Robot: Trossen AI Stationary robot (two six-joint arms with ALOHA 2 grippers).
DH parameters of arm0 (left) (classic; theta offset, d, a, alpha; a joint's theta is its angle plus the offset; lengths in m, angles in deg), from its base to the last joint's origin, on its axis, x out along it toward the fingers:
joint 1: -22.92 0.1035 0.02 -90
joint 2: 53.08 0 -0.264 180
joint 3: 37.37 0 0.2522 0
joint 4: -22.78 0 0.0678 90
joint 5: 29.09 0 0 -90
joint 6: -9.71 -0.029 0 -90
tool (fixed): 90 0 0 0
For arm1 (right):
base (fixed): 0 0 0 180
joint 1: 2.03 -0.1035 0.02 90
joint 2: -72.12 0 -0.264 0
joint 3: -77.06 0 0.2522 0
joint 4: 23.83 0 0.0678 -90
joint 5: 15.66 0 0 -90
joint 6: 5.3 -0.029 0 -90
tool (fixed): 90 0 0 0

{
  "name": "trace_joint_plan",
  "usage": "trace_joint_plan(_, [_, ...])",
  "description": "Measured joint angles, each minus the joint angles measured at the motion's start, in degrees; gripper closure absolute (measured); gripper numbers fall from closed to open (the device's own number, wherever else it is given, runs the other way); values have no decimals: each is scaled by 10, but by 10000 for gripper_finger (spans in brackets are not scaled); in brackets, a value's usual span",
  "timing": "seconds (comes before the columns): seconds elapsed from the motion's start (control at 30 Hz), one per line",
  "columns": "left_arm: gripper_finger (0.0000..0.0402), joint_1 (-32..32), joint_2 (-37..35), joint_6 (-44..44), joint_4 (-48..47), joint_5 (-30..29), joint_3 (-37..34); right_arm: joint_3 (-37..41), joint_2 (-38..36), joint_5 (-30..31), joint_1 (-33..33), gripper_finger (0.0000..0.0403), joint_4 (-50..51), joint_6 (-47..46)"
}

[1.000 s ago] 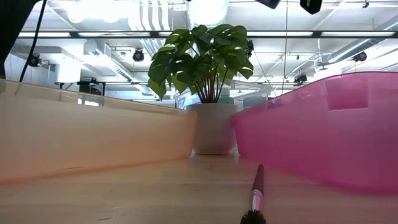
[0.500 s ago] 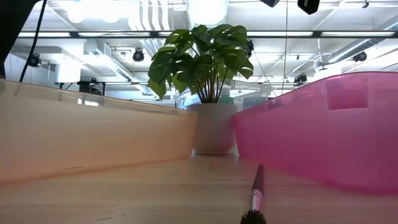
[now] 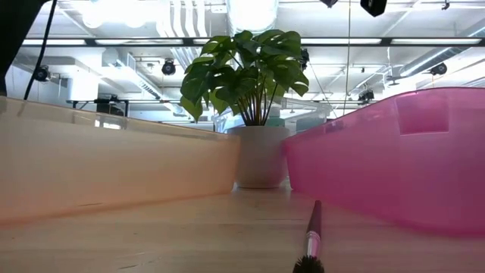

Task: Pick & Place Paint Supplies
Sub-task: Put the blue acrylic craft paint bottle into the transparent bin

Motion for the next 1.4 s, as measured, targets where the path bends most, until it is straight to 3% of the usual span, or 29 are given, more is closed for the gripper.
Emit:
trace_joint_plan(0.27, [280, 0, 0, -15, -105, -11, 0, -7, -28, 30, 0, 395, -9, -4])
trace_joint_plan(0.5, [280, 0, 2, -37, -230, -92, 0, -7, -58, 52, 0, 395, -8, -14])
trace_joint_plan(0.87, [280, -2, 43, -15, -236, -166, -7, -7, -66, 56, 0, 395, -7, -15])
trace_joint_plan(1.1, [280, -2, 67, -15, -254, -172, -8, -7, -67, 56, 0, 395, -6, -15])
trace_joint_plan(1.4, [280, -3, 71, -14, -247, -198, -79, -7, -67, 57, 0, 395, -3, -12])
